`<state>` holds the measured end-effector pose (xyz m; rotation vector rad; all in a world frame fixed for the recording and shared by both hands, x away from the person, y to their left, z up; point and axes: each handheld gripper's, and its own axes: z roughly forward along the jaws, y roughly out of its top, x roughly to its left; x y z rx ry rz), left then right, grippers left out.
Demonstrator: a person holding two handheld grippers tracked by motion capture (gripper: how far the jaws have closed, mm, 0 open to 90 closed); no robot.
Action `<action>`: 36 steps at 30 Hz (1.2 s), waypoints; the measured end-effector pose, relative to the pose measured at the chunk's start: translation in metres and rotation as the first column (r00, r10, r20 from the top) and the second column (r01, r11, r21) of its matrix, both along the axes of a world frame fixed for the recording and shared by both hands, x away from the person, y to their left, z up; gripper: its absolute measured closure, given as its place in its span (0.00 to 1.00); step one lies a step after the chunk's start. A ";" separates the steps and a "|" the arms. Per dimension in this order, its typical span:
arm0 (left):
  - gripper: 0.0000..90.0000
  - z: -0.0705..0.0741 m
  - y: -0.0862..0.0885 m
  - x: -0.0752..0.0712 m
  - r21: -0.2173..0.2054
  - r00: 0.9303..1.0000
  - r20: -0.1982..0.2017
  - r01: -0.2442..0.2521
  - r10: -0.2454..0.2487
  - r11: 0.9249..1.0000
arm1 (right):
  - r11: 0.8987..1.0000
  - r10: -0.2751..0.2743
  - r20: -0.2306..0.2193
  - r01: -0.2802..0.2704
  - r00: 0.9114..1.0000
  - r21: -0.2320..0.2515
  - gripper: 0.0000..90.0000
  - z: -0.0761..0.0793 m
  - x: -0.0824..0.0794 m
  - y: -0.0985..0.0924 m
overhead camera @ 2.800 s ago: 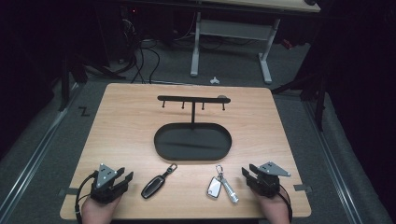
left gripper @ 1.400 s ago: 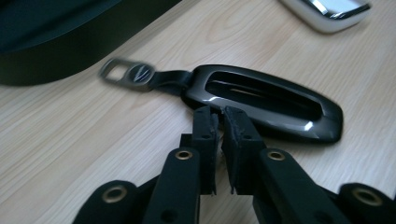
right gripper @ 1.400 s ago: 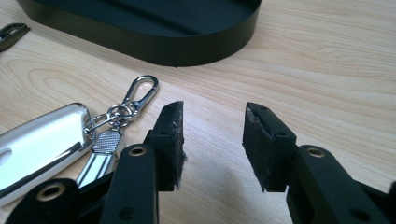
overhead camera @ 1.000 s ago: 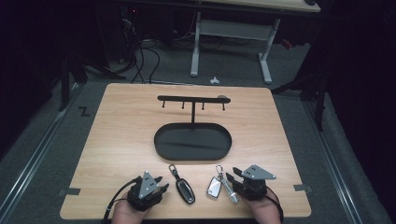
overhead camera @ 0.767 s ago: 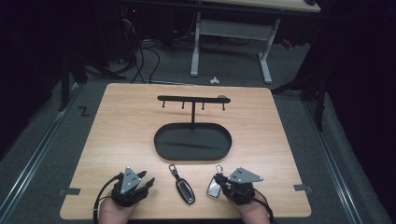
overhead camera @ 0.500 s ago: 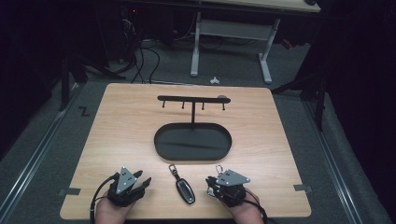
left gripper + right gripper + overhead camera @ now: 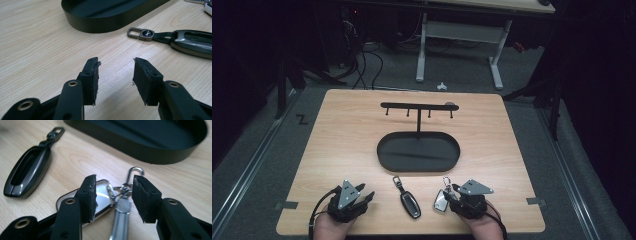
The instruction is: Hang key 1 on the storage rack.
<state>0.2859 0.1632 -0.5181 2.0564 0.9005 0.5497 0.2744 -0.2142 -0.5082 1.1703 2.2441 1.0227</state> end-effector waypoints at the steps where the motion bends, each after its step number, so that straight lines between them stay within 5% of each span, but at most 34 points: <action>1: 0.61 0.000 0.000 0.000 -0.001 1.000 -0.001 0.000 0.000 1.000 | 1.000 0.005 -0.006 -0.005 1.000 0.001 0.60 -0.002 0.000 0.002; 5: 0.61 0.001 0.000 -0.001 0.006 1.000 0.005 0.006 -0.006 1.000 | 0.999 0.014 -0.030 -0.014 0.999 -0.032 0.60 -0.009 0.001 0.005; 10: 0.60 0.001 0.001 0.001 -0.003 1.000 -0.001 0.005 -0.005 1.000 | 0.995 -0.003 -0.019 0.001 1.000 -0.095 0.85 -0.010 -0.002 -0.003; 14: 0.60 0.002 -0.002 0.001 -0.003 1.000 0.001 0.014 -0.014 1.000 | 0.995 -0.016 -0.022 0.014 1.000 -0.103 0.89 -0.009 -0.002 -0.010; 24: 0.60 0.002 -0.010 0.005 -0.003 0.999 0.000 0.039 -0.039 0.999 | 0.981 -0.114 0.009 0.114 0.993 -0.157 0.89 -0.009 0.000 -0.040; 30: 0.60 0.002 -0.013 0.007 -0.006 0.999 0.000 0.045 -0.045 0.999 | 0.962 -0.212 0.019 0.212 0.977 -0.172 0.88 -0.009 0.003 -0.074; 33: 0.60 0.002 -0.014 0.007 -0.004 0.999 0.001 0.047 -0.046 0.999 | 0.967 -0.221 0.029 0.223 0.975 -0.123 0.78 -0.001 0.003 -0.078; 36: 0.60 0.001 -0.013 0.007 0.001 0.999 -0.001 0.042 -0.042 0.999 | 0.982 -0.172 0.063 0.176 0.983 -0.071 0.70 0.010 -0.001 -0.060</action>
